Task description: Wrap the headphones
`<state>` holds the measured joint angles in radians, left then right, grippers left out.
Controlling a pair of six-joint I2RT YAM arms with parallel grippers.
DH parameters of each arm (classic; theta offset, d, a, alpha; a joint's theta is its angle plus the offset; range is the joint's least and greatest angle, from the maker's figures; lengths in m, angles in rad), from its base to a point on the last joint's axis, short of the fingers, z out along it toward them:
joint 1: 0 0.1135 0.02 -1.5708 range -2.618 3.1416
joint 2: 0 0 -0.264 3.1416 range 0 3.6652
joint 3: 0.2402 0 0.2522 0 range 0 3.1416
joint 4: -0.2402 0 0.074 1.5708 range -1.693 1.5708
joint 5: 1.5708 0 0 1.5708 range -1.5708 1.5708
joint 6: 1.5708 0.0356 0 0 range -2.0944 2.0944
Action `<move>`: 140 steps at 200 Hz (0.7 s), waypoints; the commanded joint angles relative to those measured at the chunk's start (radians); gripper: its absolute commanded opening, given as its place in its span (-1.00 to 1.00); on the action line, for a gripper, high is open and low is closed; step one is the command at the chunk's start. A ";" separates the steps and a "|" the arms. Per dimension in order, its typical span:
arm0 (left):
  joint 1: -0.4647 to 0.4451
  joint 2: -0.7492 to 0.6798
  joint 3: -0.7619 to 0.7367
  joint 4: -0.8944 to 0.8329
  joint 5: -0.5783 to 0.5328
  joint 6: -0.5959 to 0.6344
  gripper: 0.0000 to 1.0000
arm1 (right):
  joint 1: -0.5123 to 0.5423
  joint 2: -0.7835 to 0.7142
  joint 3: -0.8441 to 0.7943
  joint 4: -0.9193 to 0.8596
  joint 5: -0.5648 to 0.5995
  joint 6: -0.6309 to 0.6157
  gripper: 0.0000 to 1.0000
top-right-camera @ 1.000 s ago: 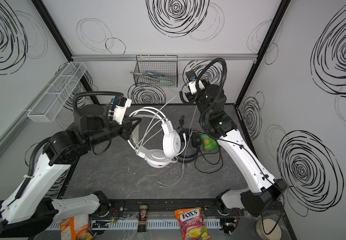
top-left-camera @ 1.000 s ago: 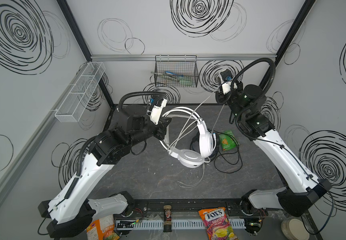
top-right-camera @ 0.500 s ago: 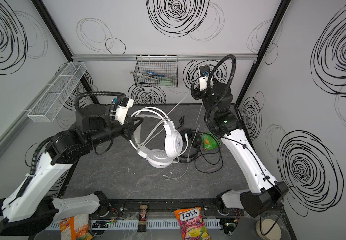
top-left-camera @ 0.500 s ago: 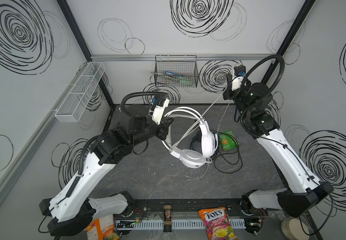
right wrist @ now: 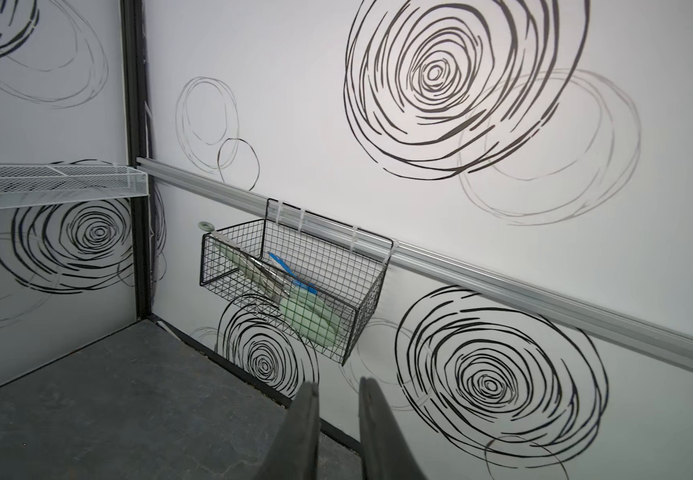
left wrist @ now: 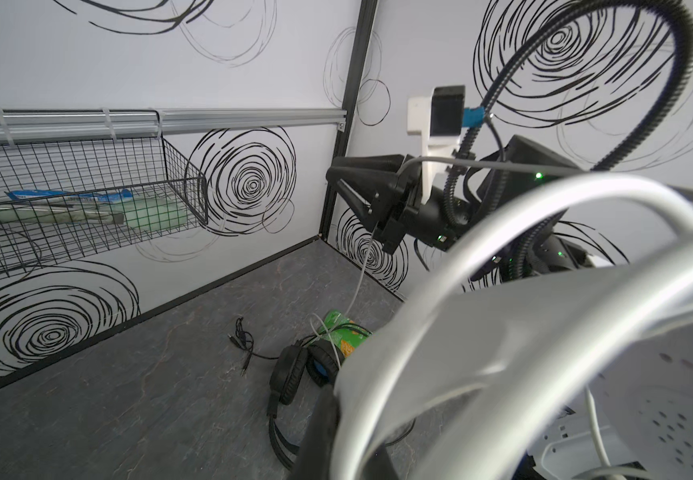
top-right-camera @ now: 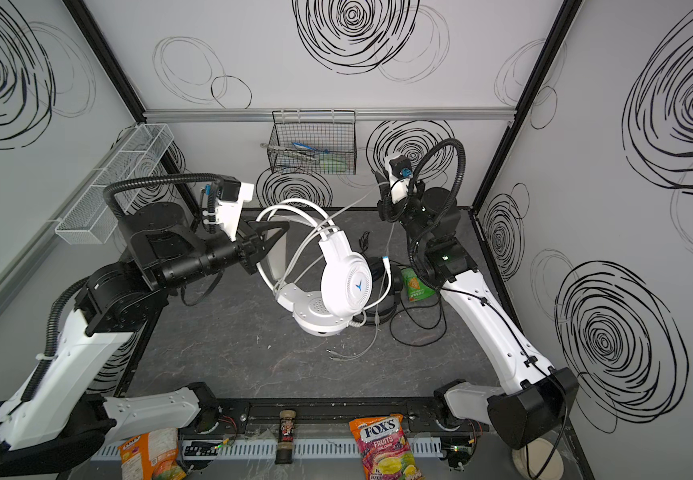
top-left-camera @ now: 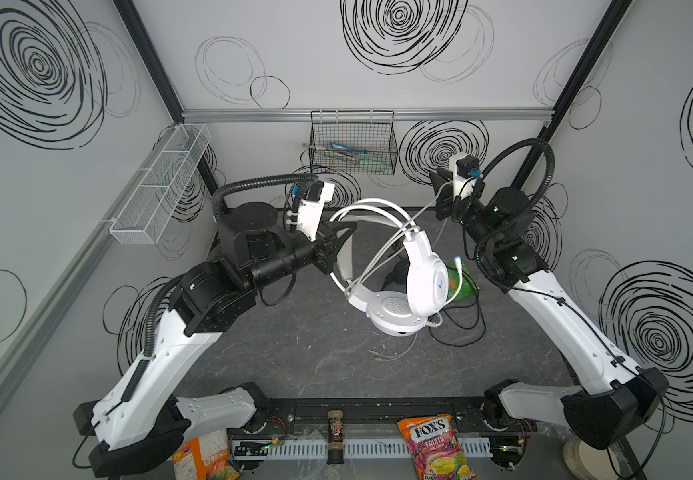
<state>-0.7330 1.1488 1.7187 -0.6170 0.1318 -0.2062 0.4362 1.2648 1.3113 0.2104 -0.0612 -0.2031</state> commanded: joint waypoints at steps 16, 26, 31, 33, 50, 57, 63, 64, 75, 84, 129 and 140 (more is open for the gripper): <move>-0.005 -0.027 0.074 0.113 -0.009 -0.036 -1.00 | -0.007 -0.031 -0.111 0.184 -0.121 0.083 -0.56; -0.005 -0.028 0.077 0.112 -0.014 -0.036 -1.00 | -0.009 -0.032 -0.136 0.209 -0.123 0.110 -0.56; -0.005 -0.026 0.080 0.111 -0.017 -0.037 -1.00 | -0.009 -0.031 -0.148 0.222 -0.124 0.126 -0.57; -0.005 -0.026 0.082 0.112 -0.018 -0.036 -1.00 | -0.010 -0.033 -0.153 0.227 -0.124 0.132 -0.57; -0.006 -0.025 0.088 0.117 -0.021 -0.042 -1.00 | -0.013 -0.038 -0.199 0.281 -0.120 0.194 -0.66; -0.008 -0.024 0.089 0.117 -0.024 -0.042 -1.00 | -0.013 -0.038 -0.211 0.294 -0.115 0.216 -0.74; -0.007 -0.024 0.090 0.115 -0.029 -0.040 -1.00 | -0.013 -0.034 -0.212 0.295 -0.113 0.228 -0.82; -0.008 -0.023 0.090 0.115 -0.030 -0.039 -1.00 | -0.013 -0.033 -0.212 0.295 -0.112 0.230 -0.84; -0.007 -0.023 0.089 0.113 -0.038 -0.036 -1.00 | -0.013 -0.022 -0.206 0.283 -0.094 0.250 -1.00; -0.008 -0.025 0.087 0.117 -0.041 -0.037 -1.00 | -0.013 -0.016 -0.208 0.282 -0.074 0.260 -1.00; -0.007 -0.029 0.077 0.115 -0.029 -0.033 -1.00 | -0.046 -0.016 -0.238 0.314 -0.037 0.338 -1.00; -0.008 -0.029 0.066 0.117 -0.015 -0.031 -1.00 | -0.055 -0.018 -0.243 0.314 -0.035 0.351 -1.00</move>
<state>-0.7345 1.1404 1.7638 -0.6132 0.0921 -0.2100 0.4046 1.2575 1.0908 0.4706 -0.1276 0.0727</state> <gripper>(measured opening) 0.094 0.055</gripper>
